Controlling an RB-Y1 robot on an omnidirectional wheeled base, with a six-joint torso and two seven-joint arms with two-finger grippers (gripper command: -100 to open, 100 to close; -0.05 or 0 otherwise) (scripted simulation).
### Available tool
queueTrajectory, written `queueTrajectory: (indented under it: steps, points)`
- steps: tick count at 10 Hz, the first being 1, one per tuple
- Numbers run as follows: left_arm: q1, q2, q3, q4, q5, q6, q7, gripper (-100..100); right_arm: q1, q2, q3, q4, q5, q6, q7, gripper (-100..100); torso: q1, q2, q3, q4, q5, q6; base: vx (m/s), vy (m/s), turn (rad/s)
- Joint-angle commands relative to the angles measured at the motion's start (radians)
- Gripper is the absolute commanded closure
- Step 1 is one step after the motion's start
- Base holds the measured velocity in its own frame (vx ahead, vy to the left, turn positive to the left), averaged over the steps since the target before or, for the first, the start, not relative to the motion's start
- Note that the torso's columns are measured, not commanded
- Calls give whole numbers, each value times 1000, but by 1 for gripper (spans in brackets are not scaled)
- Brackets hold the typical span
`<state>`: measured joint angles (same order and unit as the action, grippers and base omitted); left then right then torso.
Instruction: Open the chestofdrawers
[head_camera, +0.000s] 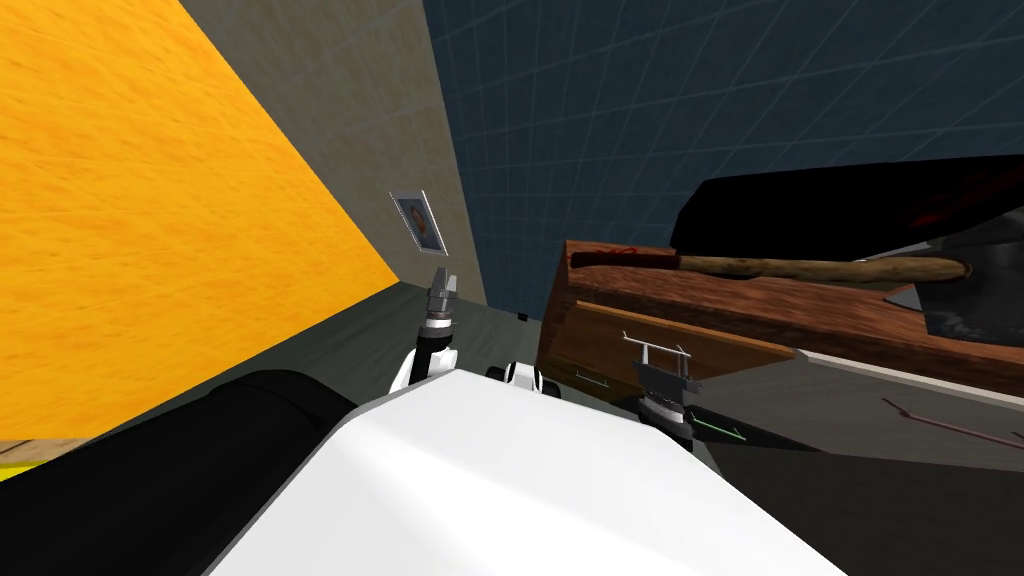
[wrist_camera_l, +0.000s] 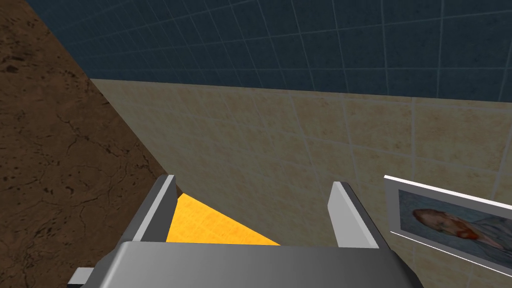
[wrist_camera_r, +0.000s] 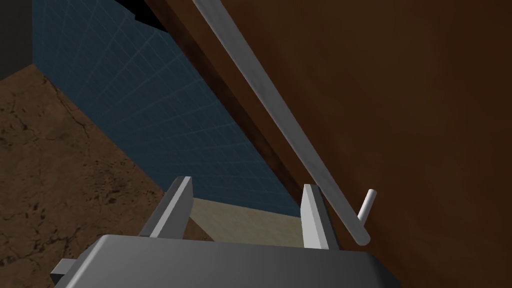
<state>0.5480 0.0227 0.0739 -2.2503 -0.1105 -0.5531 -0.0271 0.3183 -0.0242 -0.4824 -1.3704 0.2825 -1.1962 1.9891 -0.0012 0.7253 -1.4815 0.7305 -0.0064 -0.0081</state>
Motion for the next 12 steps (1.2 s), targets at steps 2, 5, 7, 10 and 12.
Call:
queueTrajectory:
  steps: [2, 5, 7, 10, 12]
  points:
    - [0, 0, 0, 0, 0, 0, 0, 0, -4, -19, -8, -21, -1, 35, -16, -100, 3, -4, -3, 1, 2, -3, -14, 27, -42]
    - [0, 0, 0, 0, 0, 0, 0, 0, 10, 18, 12, 28, 5, -21, 12, 100, -1, 7, 2, 5, 5, 7, 19, -41, 77]
    - [0, 0, 0, 0, 0, 0, 0, 0, 18, 26, 14, 30, 5, -33, 14, 100, -1, 13, 7, 7, 5, 8, 9, -46, -1]
    - [0, 0, 0, 0, 0, 0, 0, 0, 35, -61, 3, 14, 13, -3, 7, -100, 4, 12, 5, 7, 7, 7, 8, 40, -6]
    - [0, 0, 0, 0, 0, 0, 0, 0, 50, -92, -7, -1, 20, 28, -2, -100, 3, 11, 5, 7, 7, 8, 14, 77, -4]
